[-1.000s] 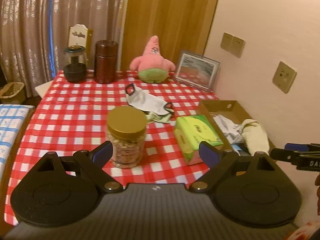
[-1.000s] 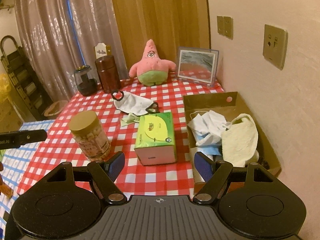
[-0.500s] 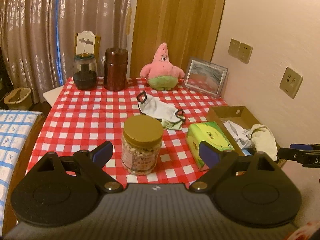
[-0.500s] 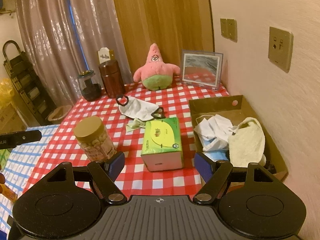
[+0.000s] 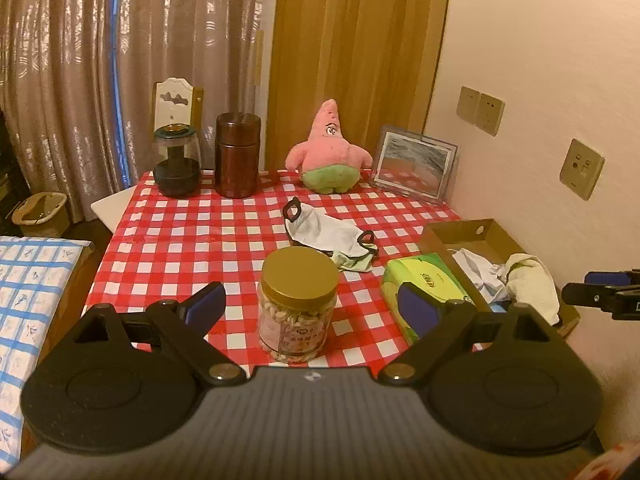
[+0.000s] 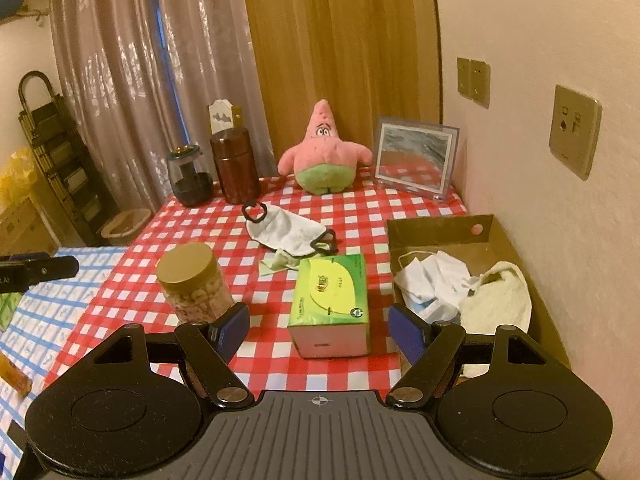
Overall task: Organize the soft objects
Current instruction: 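Move both grippers back toward the white mask and green cloth on the table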
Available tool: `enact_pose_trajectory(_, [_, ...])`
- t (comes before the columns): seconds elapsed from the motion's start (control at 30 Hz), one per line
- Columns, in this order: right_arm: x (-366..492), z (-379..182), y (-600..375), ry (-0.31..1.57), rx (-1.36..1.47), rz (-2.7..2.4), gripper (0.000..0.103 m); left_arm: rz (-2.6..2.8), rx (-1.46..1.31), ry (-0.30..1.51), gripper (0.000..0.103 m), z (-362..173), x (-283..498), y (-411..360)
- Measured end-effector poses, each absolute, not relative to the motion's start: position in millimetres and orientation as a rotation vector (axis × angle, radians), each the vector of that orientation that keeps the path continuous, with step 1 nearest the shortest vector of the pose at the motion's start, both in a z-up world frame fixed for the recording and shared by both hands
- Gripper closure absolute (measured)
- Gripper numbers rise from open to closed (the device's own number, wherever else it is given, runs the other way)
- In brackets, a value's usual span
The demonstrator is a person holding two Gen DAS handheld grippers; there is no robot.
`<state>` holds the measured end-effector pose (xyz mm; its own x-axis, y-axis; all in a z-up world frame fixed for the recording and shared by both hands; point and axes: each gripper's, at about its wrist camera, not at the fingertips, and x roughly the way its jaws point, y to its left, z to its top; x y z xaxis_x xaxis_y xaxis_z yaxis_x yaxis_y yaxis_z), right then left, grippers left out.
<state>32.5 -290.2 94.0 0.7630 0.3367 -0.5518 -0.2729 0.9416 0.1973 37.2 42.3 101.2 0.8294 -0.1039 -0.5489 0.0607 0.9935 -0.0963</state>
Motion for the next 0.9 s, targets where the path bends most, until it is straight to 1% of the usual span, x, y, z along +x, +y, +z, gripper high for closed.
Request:
enact_pose_trajectory(0.27, [40, 109, -282, 0.591, 0.045, 0.364, 0.027, -0.137, -0.027, 0.62, 0.011, 115, 58, 49])
enact_pose_trajectory(0.5, [69, 107, -275, 0.61, -0.007, 0.407, 0.027, -0.179, 0.034, 0.638, 0.011, 120, 91, 52])
enact_pose_trajectory(0.73, [124, 93, -270, 0.647, -0.053, 0.454, 0.027, -0.231, 0.066, 0.689, 0.012, 113, 151, 63])
enact_pose_trajectory(0.9, [166, 80, -262, 0.667, -0.106, 0.486, 0.027, -0.298, 0.165, 0.723, 0.012, 100, 202, 58])
